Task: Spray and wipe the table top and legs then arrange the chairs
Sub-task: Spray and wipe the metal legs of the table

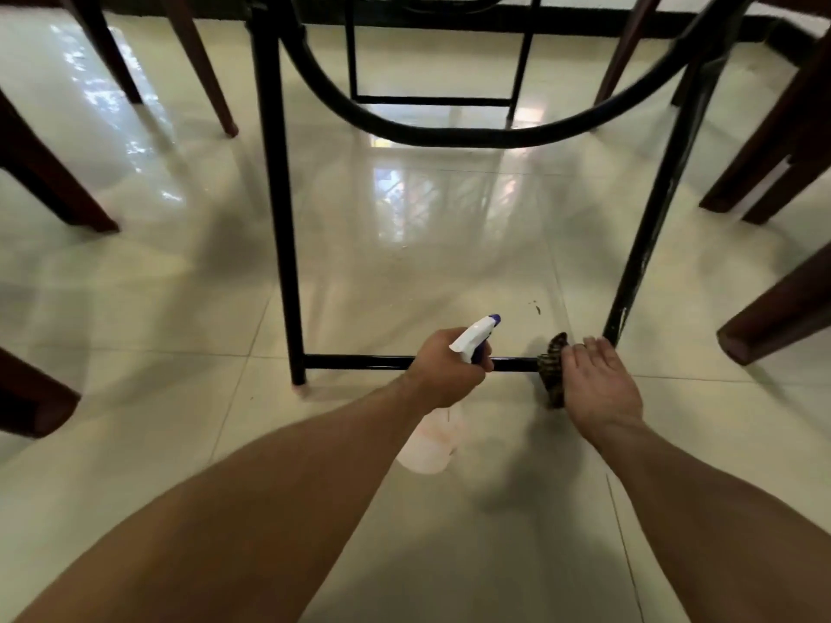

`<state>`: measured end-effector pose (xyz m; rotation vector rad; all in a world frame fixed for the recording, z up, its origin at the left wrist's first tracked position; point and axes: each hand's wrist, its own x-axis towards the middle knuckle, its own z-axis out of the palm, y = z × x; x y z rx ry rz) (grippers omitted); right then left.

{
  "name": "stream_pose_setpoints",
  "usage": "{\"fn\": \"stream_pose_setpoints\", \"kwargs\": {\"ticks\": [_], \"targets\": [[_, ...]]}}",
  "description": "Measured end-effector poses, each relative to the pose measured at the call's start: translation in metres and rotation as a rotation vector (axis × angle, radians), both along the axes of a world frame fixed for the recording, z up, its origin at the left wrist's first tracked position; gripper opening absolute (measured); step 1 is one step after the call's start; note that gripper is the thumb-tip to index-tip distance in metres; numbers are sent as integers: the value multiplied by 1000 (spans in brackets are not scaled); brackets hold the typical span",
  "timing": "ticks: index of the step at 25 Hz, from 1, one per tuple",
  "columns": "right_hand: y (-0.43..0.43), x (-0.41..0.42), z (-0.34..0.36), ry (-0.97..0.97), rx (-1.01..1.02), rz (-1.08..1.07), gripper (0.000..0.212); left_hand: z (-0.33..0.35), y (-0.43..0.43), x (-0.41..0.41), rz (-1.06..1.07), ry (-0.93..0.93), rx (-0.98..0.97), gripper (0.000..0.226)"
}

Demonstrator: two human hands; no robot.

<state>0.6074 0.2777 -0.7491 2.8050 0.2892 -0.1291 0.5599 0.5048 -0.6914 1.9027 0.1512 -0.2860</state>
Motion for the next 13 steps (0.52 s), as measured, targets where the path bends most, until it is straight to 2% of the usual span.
{"fn": "stream_pose_setpoints", "kwargs": {"ticks": [2, 4, 6, 8, 11, 12, 13], "targets": [[-11, -4, -4, -21, 145, -7, 55, 3, -24, 14, -57, -4, -20, 16], [-11, -12, 1, -6, 389, -108, 53, 2, -44, 24, -89, -5, -54, 15], [-7, -30, 18, -35, 676, -227, 37, 1, -61, 24, -90, 22, -90, 16], [-8, -43, 33, -157, 918, -514, 25, -2, -77, 25, -82, 48, -103, 14], [-46, -28, 24, -272, 1442, -1238, 37, -4, -94, 24, -34, 55, -148, 17], [-63, -20, 16, -263, 1682, -1404, 39, -3, -99, 26, -34, 48, -147, 17], [-80, -12, 10, -201, 1827, -1495, 37, -2, -103, 26, -40, 38, -135, 16]]}}
